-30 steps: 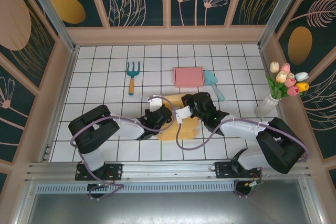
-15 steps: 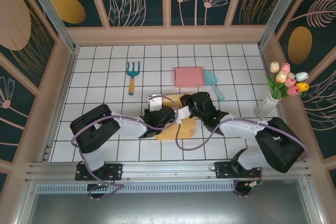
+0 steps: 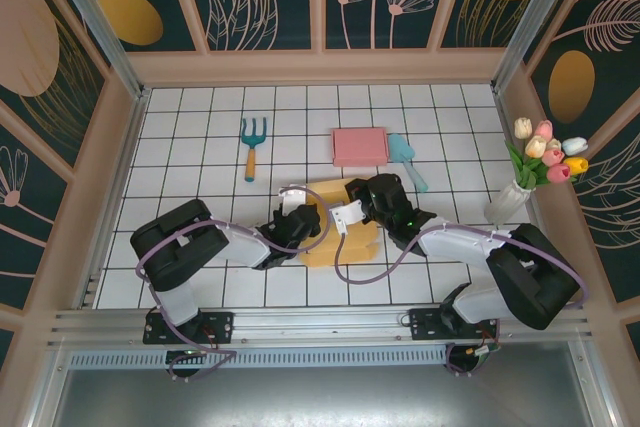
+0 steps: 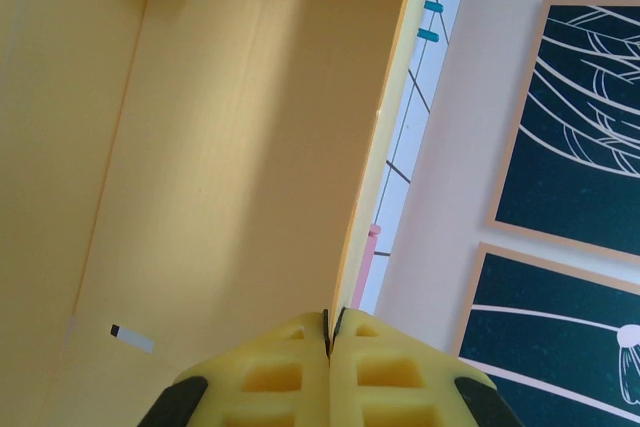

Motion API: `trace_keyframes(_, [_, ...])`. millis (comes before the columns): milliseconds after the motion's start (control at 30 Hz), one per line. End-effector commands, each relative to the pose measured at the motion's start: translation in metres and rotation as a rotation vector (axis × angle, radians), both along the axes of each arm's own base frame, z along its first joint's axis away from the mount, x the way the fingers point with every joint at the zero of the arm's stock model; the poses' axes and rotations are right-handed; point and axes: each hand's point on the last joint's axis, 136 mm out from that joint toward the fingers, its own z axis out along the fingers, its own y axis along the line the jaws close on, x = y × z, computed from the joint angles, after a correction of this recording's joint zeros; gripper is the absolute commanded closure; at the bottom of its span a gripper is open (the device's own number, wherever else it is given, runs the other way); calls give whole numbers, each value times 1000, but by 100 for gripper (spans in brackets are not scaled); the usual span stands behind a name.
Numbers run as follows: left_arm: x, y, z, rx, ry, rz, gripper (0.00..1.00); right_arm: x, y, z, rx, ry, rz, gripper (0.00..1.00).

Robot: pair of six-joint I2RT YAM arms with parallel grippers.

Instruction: Fold the paper box

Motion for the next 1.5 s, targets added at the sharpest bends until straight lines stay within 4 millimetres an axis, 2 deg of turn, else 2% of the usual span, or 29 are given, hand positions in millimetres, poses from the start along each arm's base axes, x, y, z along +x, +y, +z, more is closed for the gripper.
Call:
trace_keyframes(0, [1,-7,7,-51,-12,-33,56,-14,-23,-46,-138,138,-29,100])
trace_keyframes(100, [3,-3,5,-37,-7,-6,61,-14,-24,-45,-138,138,-30,100])
trace_keyframes(200, [5,7,-1,8,-8,42,82,-14,-24,-46,-142,139,-31,100])
trace_keyframes(300, [8,26,-6,104,-17,129,88,-14,-25,-47,-147,141,-32,100])
trace_keyframes(433, [14,64,-4,292,-35,338,92,-13,-25,-44,-144,136,-37,100])
trace_keyframes(600, [15,84,12,381,-79,488,87,-15,-26,-46,-147,141,-40,100])
trace_keyframes(667, [16,83,15,372,-90,490,84,-15,-26,-46,-148,142,-38,100])
trace_keyframes(967, [27,31,19,222,-59,238,76,-14,-24,-53,-145,159,-40,100])
trace_keyframes(1100, [17,12,32,85,-58,91,63,-10,-21,-52,-124,158,-49,100])
trace_keyframes(1133, [14,11,45,35,-75,70,61,-10,-21,-52,-118,159,-51,100])
trace_keyframes(1267, [-2,9,65,-76,-92,-21,57,-11,-19,-49,-94,162,-51,100])
trace_keyframes(1467, [-21,24,75,-109,-108,-70,50,-11,-16,-40,-67,143,-43,100])
